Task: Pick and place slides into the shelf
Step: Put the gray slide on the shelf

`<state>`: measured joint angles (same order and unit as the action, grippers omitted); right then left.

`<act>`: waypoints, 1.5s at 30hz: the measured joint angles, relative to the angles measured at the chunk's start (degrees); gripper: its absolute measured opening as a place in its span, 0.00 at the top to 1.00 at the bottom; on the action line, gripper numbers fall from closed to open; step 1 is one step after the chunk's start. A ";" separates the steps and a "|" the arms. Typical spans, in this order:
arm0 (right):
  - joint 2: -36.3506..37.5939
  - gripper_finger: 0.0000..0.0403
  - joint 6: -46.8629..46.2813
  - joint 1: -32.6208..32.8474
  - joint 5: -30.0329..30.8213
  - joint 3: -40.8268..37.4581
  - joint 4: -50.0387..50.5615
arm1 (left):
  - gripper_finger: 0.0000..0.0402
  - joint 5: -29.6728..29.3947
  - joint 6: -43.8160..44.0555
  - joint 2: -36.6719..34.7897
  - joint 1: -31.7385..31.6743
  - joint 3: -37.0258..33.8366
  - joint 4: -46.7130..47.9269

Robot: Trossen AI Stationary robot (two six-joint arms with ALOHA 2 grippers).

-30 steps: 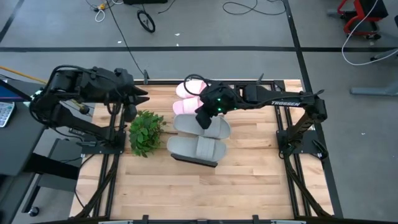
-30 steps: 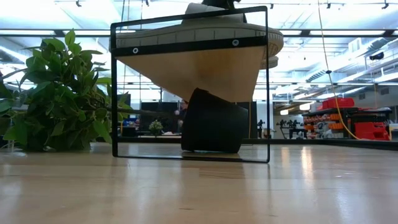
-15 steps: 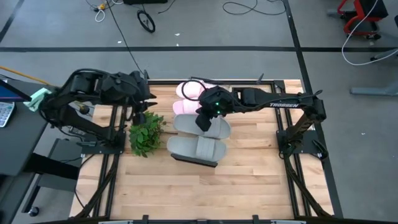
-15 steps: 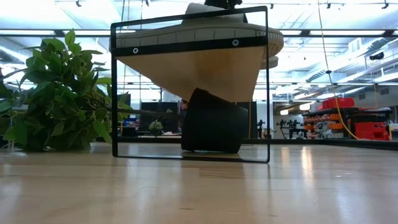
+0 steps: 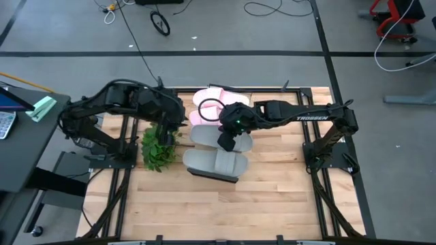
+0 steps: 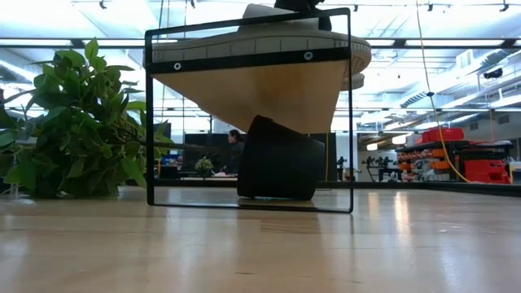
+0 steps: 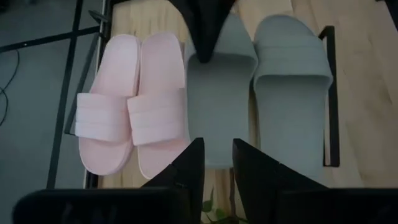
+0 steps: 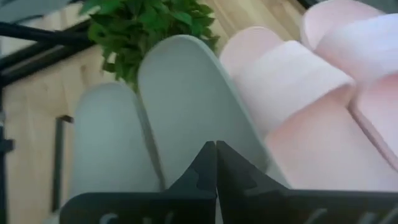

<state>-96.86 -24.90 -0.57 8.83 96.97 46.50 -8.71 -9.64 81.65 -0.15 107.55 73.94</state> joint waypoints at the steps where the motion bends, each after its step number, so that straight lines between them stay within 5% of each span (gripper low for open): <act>1: 0.00 1.00 0.40 0.17 0.85 0.00 0.51 | 0.79 0.04 -0.01 -0.02 0.01 0.01 0.10; 15: 4.41 1.00 -2.47 2.68 5.23 0.00 6.92 | 0.86 0.87 0.02 0.00 -0.43 0.07 -3.63; 19: 6.72 0.98 -7.96 4.23 7.06 0.00 13.22 | 0.86 0.94 0.21 0.00 -0.43 0.07 -3.38; 26: 12.22 0.94 -27.89 11.35 20.62 -0.75 26.00 | 0.85 1.05 1.85 -1.57 -0.43 0.04 -2.61; 34: 20.68 0.86 -49.53 18.79 23.42 -14.49 22.20 | 0.87 1.07 3.25 -5.48 -0.43 0.04 -4.22; 40: 25.89 0.74 -52.83 22.10 25.99 -25.23 9.85 | 0.85 1.09 4.06 -9.92 -0.35 -0.75 -6.67; 45: 27.31 0.67 -59.11 22.31 25.32 -30.69 8.88 | 0.87 1.95 7.25 -16.59 -0.36 -8.56 -11.44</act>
<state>-69.54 -84.01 21.74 34.15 66.27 55.39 -6.76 -2.39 65.06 -0.51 98.99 62.50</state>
